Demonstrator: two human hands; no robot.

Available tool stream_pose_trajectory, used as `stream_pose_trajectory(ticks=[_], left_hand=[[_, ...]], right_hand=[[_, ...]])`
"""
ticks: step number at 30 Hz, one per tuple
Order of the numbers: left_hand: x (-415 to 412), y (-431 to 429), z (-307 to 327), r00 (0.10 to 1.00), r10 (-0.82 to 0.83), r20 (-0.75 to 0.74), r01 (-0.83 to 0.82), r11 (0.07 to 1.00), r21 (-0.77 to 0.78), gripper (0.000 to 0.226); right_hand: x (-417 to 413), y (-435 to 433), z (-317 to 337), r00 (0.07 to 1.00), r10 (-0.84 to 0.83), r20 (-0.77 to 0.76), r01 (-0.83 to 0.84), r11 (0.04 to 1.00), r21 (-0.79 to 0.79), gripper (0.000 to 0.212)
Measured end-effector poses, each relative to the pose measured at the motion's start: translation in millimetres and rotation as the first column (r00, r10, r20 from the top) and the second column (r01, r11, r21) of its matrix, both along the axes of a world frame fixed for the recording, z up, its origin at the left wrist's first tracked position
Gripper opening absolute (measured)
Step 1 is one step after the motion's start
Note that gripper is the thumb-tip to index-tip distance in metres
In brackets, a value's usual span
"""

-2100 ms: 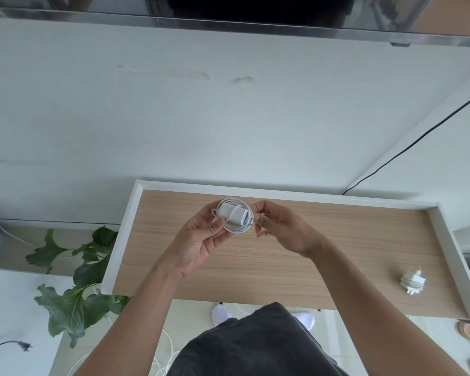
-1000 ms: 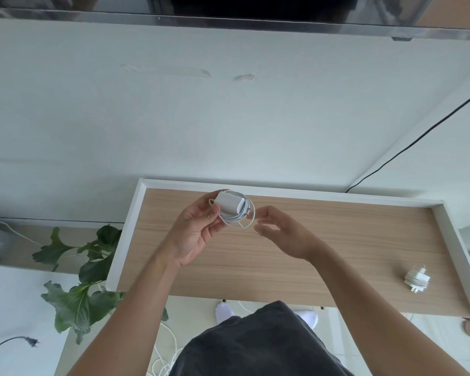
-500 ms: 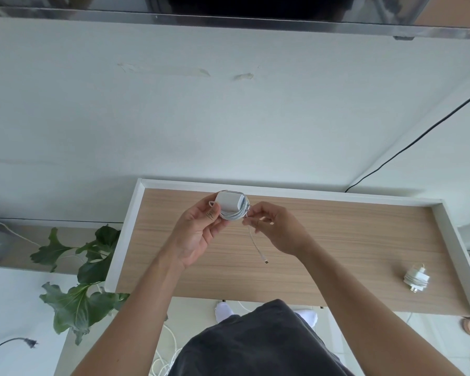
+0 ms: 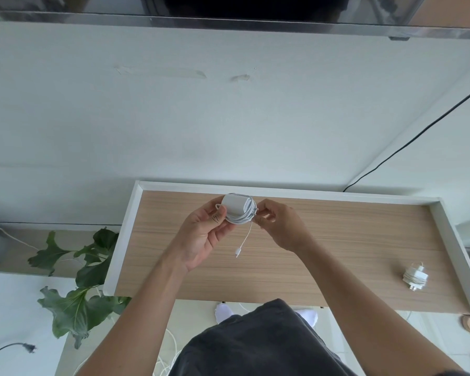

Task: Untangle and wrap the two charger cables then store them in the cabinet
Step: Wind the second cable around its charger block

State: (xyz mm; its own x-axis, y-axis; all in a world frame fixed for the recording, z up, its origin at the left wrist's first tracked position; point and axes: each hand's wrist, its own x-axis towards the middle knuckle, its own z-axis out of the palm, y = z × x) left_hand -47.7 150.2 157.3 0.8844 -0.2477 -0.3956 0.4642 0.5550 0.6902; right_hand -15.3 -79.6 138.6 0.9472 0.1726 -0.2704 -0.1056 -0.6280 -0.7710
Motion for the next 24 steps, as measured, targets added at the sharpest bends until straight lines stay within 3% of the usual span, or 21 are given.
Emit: stream_pose_trajectory(ticks=[6, 11, 15, 19, 24], left_hand=[[4.2, -0.5, -7.0, 1.0, 0.015, -0.001, -0.015, 0.997, 0.073, 0.049], [3.4, -6.3, -11.0, 1.0, 0.012, -0.008, -0.011, 0.998, 0.068, 0.052], [6.2, -13.1, -13.9, 0.999, -0.03, 0.031, 0.025, 0.991, 0.131, 0.048], [8.9, -25.3, -26.6, 0.991, -0.12, 0.064, 0.1, 0.962, 0.256, 0.043], [14.4, -59.5, -49.3, 0.973, -0.23, 0.027, 0.205, 0.908, 0.365, 0.036]], right_hand=[[-8.4, 0.9, 11.2, 0.998, 0.039, 0.046, -0.045, 0.99, 0.137, 0.023], [-9.6, -0.8, 5.8, 0.999, -0.004, 0.04, -0.001, 0.991, 0.135, 0.008], [-17.7, -7.1, 0.0, 0.998, -0.063, -0.024, 0.067, 0.969, 0.238, 0.017], [-25.3, -21.3, 0.4, 0.968, -0.173, -0.181, 0.235, 0.875, 0.423, 0.027], [-42.0, -52.0, -6.7, 0.948, -0.19, -0.255, 0.281, 0.876, 0.392, 0.029]])
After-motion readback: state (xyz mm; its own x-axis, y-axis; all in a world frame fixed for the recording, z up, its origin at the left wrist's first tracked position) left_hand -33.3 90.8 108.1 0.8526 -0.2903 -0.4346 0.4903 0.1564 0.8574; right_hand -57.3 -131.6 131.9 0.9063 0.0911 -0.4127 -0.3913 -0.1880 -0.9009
